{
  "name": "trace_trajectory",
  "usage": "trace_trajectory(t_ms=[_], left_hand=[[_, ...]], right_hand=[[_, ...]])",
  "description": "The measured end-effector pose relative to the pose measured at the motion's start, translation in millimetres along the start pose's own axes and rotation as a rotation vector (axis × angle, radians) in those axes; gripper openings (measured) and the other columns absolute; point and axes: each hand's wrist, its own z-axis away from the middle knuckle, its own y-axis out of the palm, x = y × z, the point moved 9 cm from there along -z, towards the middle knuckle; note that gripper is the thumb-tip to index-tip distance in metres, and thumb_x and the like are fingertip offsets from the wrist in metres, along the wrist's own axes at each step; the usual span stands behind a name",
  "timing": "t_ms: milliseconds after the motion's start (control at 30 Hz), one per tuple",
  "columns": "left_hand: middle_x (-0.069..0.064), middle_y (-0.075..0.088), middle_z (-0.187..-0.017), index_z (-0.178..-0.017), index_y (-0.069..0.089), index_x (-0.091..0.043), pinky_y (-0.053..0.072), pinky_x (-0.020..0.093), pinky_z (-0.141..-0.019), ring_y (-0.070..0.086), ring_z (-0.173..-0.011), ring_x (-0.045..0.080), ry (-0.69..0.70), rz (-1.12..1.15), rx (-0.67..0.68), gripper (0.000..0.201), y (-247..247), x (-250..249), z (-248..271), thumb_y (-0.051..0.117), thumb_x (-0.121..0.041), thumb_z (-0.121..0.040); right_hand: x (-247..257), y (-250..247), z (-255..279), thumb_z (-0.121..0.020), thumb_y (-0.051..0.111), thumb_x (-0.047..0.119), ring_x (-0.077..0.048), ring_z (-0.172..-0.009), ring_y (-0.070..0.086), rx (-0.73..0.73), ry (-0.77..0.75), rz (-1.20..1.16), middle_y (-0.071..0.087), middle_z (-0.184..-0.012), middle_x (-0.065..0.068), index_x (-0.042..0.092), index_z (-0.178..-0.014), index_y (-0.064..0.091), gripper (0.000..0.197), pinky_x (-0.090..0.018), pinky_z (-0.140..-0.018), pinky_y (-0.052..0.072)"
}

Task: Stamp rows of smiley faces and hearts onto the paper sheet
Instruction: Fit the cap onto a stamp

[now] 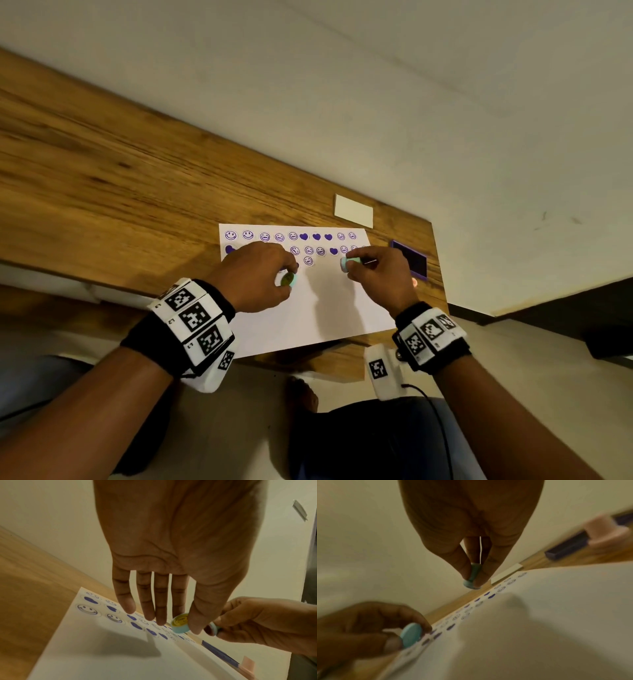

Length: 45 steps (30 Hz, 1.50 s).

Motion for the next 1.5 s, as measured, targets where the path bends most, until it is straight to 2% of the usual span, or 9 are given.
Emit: trace_trajectory(t_ms=[100, 267, 367, 667, 900, 1000, 1167, 1300, 1500], left_hand=[[-0.009, 0.062, -0.122, -0.117, 0.063, -0.027, 0.048, 0.034, -0.093, 0.055, -0.113, 0.012, -0.003, 0.001, 0.011, 0.034, 1.6, 1.3, 0.8, 0.067, -0.033, -0.084], [-0.008, 0.062, -0.121, -0.117, 0.063, -0.027, 0.047, 0.032, -0.092, 0.054, -0.113, 0.013, 0.006, -0.013, 0.019, 0.033, 0.9, -0.5, 1.0, 0.066, -0.033, -0.084], [-0.007, 0.062, -0.122, -0.116, 0.064, -0.027, 0.047, 0.032, -0.093, 0.054, -0.113, 0.013, 0.002, -0.01, 0.021, 0.032, 1.1, -1.2, 1.2, 0.065, -0.033, -0.084], [-0.007, 0.061, -0.124, -0.116, 0.064, -0.027, 0.048, 0.032, -0.092, 0.054, -0.113, 0.014, -0.013, 0.006, 0.034, 0.032, 3.5, -2.6, 2.3, 0.066, -0.033, -0.084], [-0.007, 0.061, -0.125, -0.119, 0.063, -0.026, 0.047, 0.03, -0.092, 0.054, -0.115, 0.014, -0.01, 0.003, 0.037, 0.034, 4.2, -1.9, 4.5, 0.065, -0.032, -0.085], [-0.006, 0.062, -0.123, -0.117, 0.064, -0.026, 0.048, 0.032, -0.092, 0.055, -0.113, 0.015, -0.015, -0.003, 0.043, 0.033, 6.3, 0.0, 5.4, 0.065, -0.031, -0.084], [-0.005, 0.063, -0.119, -0.116, 0.065, -0.025, 0.048, 0.035, -0.091, 0.055, -0.112, 0.016, 0.002, -0.001, 0.024, 0.032, 2.4, 1.6, 5.5, 0.064, -0.03, -0.085], [-0.005, 0.065, -0.114, -0.111, 0.066, -0.026, 0.05, 0.039, -0.09, 0.057, -0.108, 0.017, 0.015, 0.009, -0.003, 0.029, -3.7, -2.1, 1.1, 0.065, -0.03, -0.082], [-0.005, 0.064, -0.115, -0.11, 0.066, -0.028, 0.05, 0.041, -0.09, 0.057, -0.108, 0.018, 0.021, 0.014, 0.036, 0.03, 0.0, -13.6, 3.1, 0.065, -0.03, -0.08]], right_hand=[[14.0, 16.7, -9.4, -0.088, 0.072, 0.021, -0.015, -0.094, 0.065, 0.019, -0.115, 0.302, 0.074, -0.102, 0.002, 0.018, -0.104, 0.078, 0.018, -0.033, -0.084, 0.054], [29.2, 32.4, -16.9, -0.091, 0.066, 0.021, -0.018, -0.099, 0.063, 0.057, -0.179, 0.473, 0.073, -0.109, -0.001, 0.018, -0.109, 0.076, 0.021, -0.027, -0.082, 0.048], [32.4, 37.1, -20.3, -0.091, 0.066, 0.024, -0.02, -0.103, 0.062, 0.073, -0.176, 0.506, 0.071, -0.115, -0.003, 0.018, -0.111, 0.075, 0.023, -0.035, -0.09, 0.053], [33.4, 51.7, -20.5, -0.094, 0.062, 0.026, -0.024, -0.111, 0.059, 0.095, -0.196, 0.633, 0.067, -0.122, -0.007, 0.016, -0.12, 0.071, 0.029, -0.03, -0.088, 0.044], [40.9, 53.5, -23.8, -0.089, 0.067, 0.022, -0.026, -0.114, 0.058, 0.102, -0.163, 0.634, 0.066, -0.122, -0.009, 0.014, -0.115, 0.073, 0.027, -0.034, -0.095, 0.048], [41.4, 55.5, -24.6, -0.087, 0.067, 0.021, -0.027, -0.112, 0.058, 0.105, -0.159, 0.653, 0.068, -0.118, -0.008, 0.015, -0.11, 0.075, 0.025, -0.033, -0.091, 0.048], [42.7, 55.2, -31.0, -0.08, 0.074, 0.018, -0.023, -0.099, 0.063, 0.118, -0.146, 0.638, 0.072, -0.109, -0.007, 0.014, -0.102, 0.078, 0.023, -0.025, -0.072, 0.041], [45.5, 51.5, -37.3, -0.078, 0.078, 0.019, -0.02, -0.095, 0.064, 0.114, -0.128, 0.617, 0.073, -0.105, -0.005, 0.015, -0.096, 0.08, 0.019, -0.023, -0.069, 0.039], [51.3, 52.8, -36.8, -0.077, 0.08, 0.022, -0.022, -0.093, 0.066, 0.122, -0.124, 0.658, 0.073, -0.101, -0.006, 0.012, -0.095, 0.078, 0.02, -0.028, -0.07, 0.051]])
